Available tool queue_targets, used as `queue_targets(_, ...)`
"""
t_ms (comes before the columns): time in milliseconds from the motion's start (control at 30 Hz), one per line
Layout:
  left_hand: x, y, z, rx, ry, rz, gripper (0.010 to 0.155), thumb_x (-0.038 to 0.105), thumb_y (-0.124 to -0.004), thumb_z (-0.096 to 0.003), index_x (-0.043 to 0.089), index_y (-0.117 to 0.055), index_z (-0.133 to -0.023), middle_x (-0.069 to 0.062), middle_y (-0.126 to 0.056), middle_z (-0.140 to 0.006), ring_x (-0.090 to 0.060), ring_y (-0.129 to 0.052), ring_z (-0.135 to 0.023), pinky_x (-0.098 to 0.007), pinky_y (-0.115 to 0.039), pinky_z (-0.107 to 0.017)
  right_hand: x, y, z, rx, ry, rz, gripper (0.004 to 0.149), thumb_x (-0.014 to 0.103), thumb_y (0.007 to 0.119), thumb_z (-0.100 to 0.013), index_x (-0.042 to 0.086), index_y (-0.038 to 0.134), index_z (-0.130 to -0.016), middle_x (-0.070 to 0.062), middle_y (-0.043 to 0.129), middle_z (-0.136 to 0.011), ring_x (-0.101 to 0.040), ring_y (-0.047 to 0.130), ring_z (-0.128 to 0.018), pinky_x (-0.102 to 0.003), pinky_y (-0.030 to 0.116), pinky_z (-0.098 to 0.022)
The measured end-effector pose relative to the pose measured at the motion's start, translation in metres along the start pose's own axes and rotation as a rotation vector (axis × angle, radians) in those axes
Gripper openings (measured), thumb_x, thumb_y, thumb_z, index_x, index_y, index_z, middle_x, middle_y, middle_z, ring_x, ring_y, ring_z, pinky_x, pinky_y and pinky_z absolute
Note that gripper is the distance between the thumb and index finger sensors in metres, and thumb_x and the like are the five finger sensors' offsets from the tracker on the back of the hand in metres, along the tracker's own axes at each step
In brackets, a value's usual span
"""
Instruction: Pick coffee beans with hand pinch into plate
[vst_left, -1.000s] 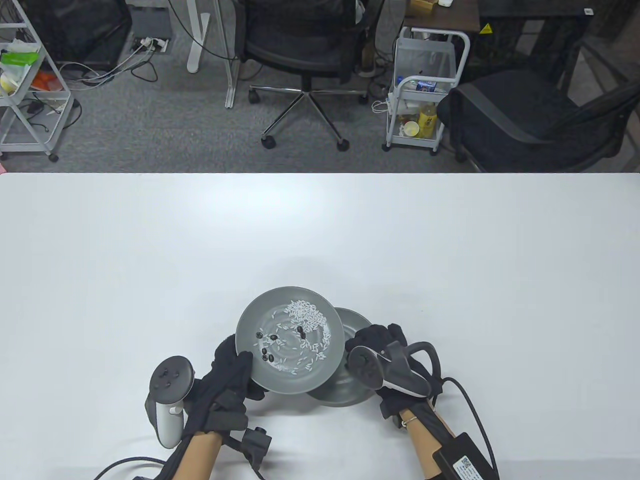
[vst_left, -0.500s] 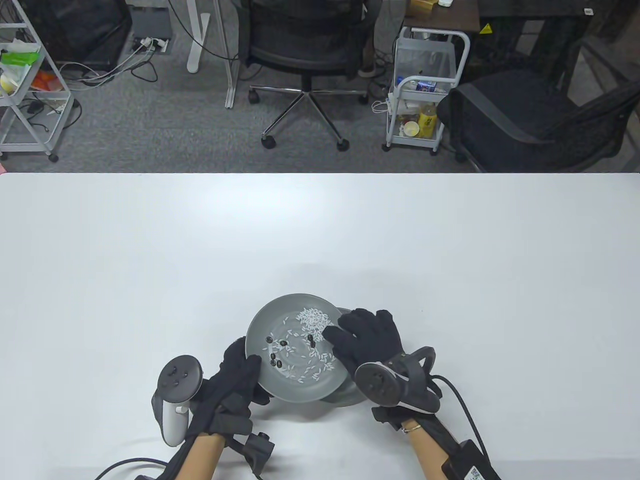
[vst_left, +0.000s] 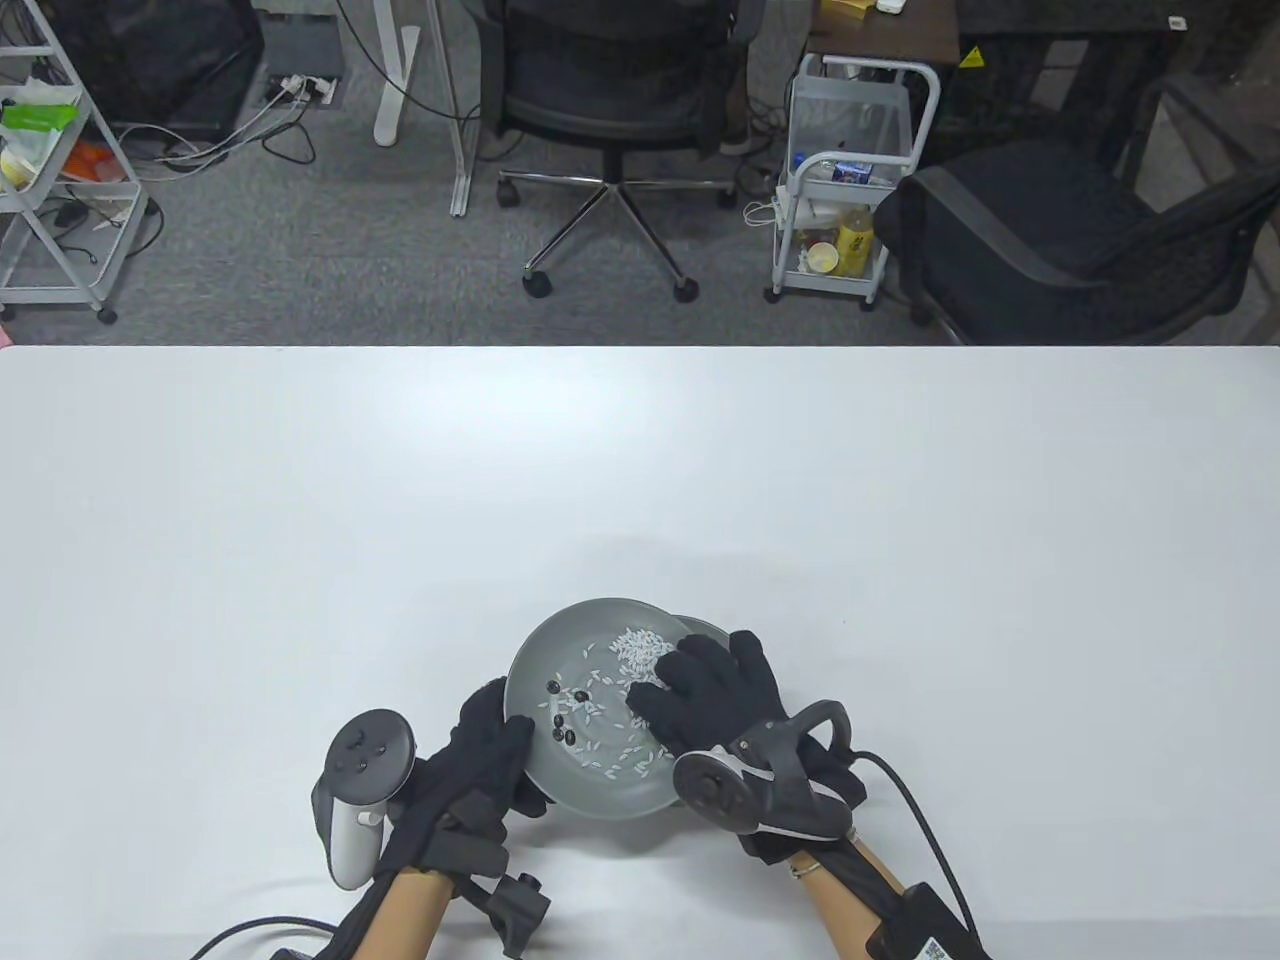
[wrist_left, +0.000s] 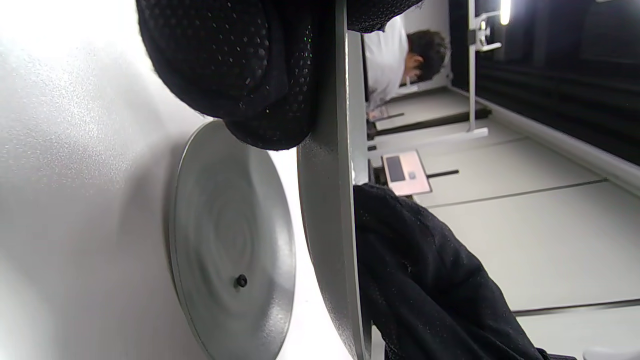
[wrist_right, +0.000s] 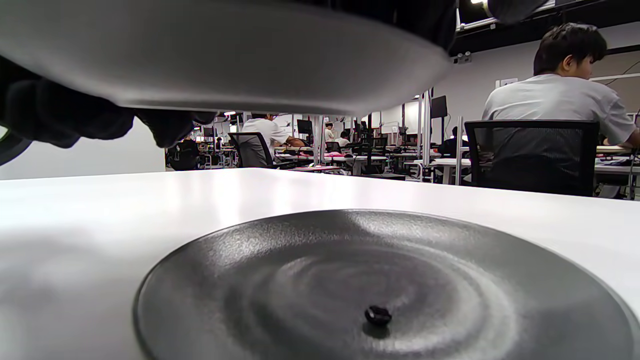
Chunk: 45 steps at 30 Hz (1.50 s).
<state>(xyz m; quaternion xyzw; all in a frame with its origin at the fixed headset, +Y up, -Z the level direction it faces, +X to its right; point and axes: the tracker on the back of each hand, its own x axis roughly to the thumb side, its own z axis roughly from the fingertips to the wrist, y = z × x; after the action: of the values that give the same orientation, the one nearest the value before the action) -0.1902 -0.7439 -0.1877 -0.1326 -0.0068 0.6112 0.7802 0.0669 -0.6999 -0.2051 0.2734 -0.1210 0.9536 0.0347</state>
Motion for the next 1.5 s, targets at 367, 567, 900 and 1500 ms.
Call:
queue_targets(367, 0.001, -0.003, -0.001, -0.028, -0.004, -0.014, 0.057, 0.023, -0.06, -0.0656, -0.001, -0.034, -0.11, -0.024, -0.072, -0.094, -0.027, -0.095, -0.056, -0.036, -0.086, -0.038, 0.001, 0.004, 0.0, -0.033, -0.008, 0.008, 0.031, 0.044, 0.071, -0.063, 0.033, 0.075, -0.092, 0.005, 0.075, -0.097, -0.027, 0.072, -0.1, -0.062, 0.049, -0.078)
queue_targets(567, 0.001, 0.0, 0.0, 0.007, -0.01, -0.001, 0.057, 0.023, -0.06, -0.0655, 0.0, -0.033, -0.11, -0.023, -0.072, -0.095, -0.027, -0.095, -0.057, -0.037, -0.086, -0.039, -0.008, -0.003, 0.001, -0.091, 0.032, -0.118, 0.032, 0.043, 0.068, -0.065, 0.032, 0.073, -0.094, 0.003, 0.073, -0.098, -0.029, 0.071, -0.1, -0.061, 0.049, -0.078)
queue_targets(900, -0.006, 0.006, -0.003, 0.058, 0.04, 0.053, 0.057, 0.023, -0.059, -0.0658, 0.002, -0.032, -0.111, -0.022, -0.07, -0.097, -0.028, -0.093, -0.059, -0.038, -0.085, -0.041, -0.063, -0.006, 0.009, -0.18, 0.289, -0.169, 0.031, 0.04, 0.068, -0.067, 0.027, 0.073, -0.095, -0.002, 0.074, -0.097, -0.034, 0.073, -0.096, -0.062, 0.052, -0.074)
queue_targets(1500, -0.009, 0.01, -0.003, 0.083, 0.063, 0.087, 0.057, 0.024, -0.059, -0.066, 0.002, -0.032, -0.111, -0.022, -0.07, -0.097, -0.028, -0.093, -0.06, -0.038, -0.085, -0.041, -0.047, 0.051, 0.002, 0.238, 0.192, 0.126, 0.031, 0.04, 0.07, -0.065, 0.031, 0.076, -0.094, 0.001, 0.075, -0.099, -0.031, 0.071, -0.101, -0.062, 0.05, -0.077)
